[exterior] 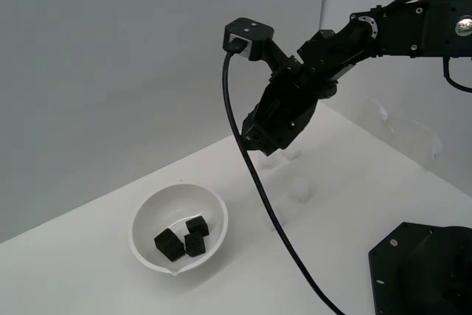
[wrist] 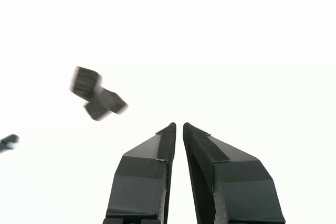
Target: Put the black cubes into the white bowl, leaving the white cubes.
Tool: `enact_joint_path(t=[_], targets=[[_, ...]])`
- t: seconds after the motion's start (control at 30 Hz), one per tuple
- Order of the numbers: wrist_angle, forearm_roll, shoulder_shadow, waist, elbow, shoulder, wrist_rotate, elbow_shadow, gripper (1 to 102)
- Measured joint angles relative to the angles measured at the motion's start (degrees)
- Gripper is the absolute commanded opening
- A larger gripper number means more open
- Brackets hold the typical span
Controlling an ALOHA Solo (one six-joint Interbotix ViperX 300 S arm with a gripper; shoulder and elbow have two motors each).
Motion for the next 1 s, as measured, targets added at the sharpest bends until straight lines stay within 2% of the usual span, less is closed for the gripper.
enact_joint_path(t=[0.1,0.17,0.57,1.0], targets=[[0.0,2.0,3.3,4.2,3.2,3.3,0.0,3.4,3],[0.1,2.8,5.3,6.2,5.3,5.2,0.8,5.4,3],[-5.2,4.0,18.0,8.7,15.6,18.0,1.1,15.8,3],[-7.6,4.0,36.1,12.5,20.7,35.9,0.7,20.7,3]])
